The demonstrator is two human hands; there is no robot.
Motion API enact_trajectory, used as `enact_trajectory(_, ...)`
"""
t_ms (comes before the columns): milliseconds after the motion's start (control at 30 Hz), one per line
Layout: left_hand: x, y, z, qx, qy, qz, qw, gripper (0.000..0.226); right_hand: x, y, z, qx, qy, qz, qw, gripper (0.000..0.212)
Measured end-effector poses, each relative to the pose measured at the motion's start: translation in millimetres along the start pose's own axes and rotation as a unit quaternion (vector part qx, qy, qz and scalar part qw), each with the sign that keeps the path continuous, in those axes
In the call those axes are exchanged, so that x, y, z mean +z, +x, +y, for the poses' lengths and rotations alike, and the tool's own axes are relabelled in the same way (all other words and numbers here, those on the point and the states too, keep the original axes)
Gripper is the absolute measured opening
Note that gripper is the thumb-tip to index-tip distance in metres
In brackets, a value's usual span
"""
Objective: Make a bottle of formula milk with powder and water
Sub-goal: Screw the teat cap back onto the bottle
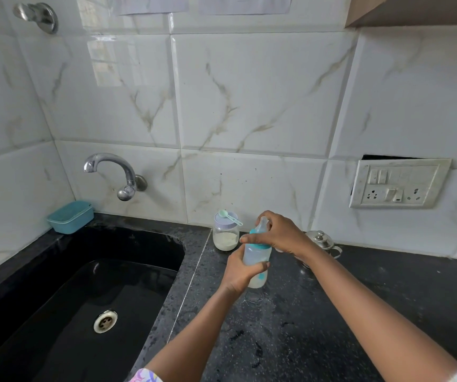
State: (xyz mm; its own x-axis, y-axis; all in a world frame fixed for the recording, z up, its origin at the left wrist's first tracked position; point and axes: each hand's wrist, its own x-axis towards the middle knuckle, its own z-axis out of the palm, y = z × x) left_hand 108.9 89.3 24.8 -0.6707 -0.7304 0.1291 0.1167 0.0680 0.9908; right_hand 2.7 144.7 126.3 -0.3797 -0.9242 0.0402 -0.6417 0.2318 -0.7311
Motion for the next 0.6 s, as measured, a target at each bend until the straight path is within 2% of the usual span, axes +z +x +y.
enact_trajectory(100,0,1,6,0.000,-0.016,-0.020,1.000,0.051,-8,-4,1,-0.019,0.224,-0.112,0.968,0.041)
enact_trajectory(200,0,3,12,-0.002,-0.010,-0.028,1.000,0.053,-10,-2,7,-0.043,0.318,-0.156,0.934,0.038)
enact_trajectory(400,4,4,15,-0.004,0.003,-0.006,1.000,0.047,-7,3,2,0.013,0.339,-0.054,0.939,0.049)
enact_trajectory(600,9,4,20,0.016,-0.016,-0.005,1.000,0.047,11,7,2,0.004,0.201,0.062,0.978,0.059)
